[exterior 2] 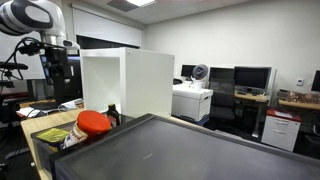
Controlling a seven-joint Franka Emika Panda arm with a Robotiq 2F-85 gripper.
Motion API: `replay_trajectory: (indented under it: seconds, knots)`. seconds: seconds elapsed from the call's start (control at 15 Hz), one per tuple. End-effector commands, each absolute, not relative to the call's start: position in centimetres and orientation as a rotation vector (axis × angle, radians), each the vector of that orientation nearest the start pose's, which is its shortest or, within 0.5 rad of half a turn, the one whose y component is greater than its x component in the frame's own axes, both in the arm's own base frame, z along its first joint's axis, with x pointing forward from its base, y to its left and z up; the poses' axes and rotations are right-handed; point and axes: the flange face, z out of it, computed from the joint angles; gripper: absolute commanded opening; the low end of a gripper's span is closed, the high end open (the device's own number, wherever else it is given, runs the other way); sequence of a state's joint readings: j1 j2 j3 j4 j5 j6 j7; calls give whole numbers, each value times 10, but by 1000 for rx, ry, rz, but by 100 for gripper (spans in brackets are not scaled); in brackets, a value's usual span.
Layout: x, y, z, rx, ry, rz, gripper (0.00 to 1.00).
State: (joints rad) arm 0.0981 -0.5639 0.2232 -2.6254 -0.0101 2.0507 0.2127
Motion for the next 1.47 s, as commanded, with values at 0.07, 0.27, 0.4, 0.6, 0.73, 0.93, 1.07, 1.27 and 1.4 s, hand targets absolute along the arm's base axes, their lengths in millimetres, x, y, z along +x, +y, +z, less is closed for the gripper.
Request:
replay_trajectory:
  seconds: [0.07,0.27,0.4,0.6,0.73,0.93,1.07,1.27,1.4]
  knots:
    - [353,130,397,-3257,-121,-35,100]
    - [363,138,380,-3237,-179,-1,100]
    - [370,141,368,-3230,-197,27,100]
    - [379,144,352,-3221,-203,60,100]
    - [384,146,342,-3220,-195,64,100]
    - [392,151,329,-3204,-204,76,100]
    - [398,152,321,-3201,-200,78,100]
    - [403,150,308,-3204,-188,95,100]
    - [405,144,298,-3207,-167,117,100]
